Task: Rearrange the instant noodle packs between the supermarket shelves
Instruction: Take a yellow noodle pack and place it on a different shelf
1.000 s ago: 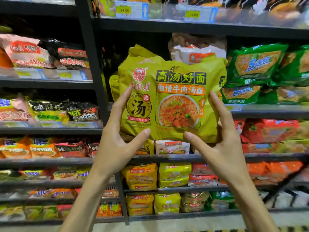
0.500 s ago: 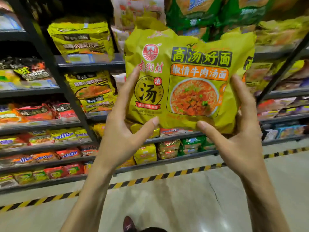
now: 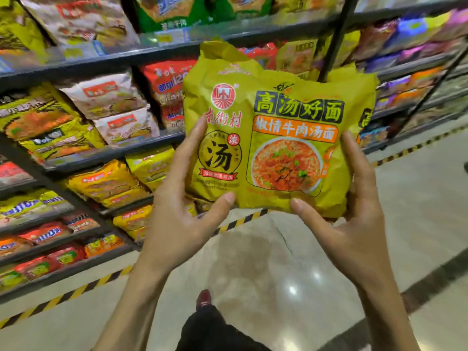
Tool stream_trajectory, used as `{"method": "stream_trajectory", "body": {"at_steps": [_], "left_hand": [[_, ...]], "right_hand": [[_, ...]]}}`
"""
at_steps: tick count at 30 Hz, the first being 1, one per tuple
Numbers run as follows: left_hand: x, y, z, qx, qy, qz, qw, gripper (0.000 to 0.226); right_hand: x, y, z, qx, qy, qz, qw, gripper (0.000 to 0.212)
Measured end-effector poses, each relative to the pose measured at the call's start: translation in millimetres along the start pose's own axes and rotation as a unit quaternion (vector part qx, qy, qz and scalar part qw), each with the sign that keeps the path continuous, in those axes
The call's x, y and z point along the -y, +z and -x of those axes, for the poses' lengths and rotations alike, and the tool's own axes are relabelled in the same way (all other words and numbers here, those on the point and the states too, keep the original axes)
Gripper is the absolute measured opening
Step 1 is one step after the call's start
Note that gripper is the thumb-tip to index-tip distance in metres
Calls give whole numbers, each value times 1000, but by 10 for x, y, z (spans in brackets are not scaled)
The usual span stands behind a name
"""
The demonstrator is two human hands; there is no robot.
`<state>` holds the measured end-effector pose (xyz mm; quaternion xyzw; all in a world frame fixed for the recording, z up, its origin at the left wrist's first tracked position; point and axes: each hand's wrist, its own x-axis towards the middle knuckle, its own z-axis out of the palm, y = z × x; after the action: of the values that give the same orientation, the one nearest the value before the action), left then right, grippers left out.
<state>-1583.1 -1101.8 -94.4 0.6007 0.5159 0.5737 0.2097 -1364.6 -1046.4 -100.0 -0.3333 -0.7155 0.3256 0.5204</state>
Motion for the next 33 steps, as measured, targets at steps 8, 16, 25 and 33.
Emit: {"method": "stream_trajectory", "body": {"at_steps": [8,16,25,33], "left_hand": [[45,660,-415,49,-10,56,997,91],[236,1488,-1277,72,23,98,992,91],[533,2215,-2479,53,68,118,989,90],[693,2332,-3233,-4,74,85,994,87]], "right_hand": [[-344,-601,-235,-29,19,25,999,94],[-814,-1286,-887,-60,19,95,994,98],[-1359,-1856,-2025,-47,-11,124,991,96],[-1863,-1894,-3016,-2,-56,114,992,97]]}}
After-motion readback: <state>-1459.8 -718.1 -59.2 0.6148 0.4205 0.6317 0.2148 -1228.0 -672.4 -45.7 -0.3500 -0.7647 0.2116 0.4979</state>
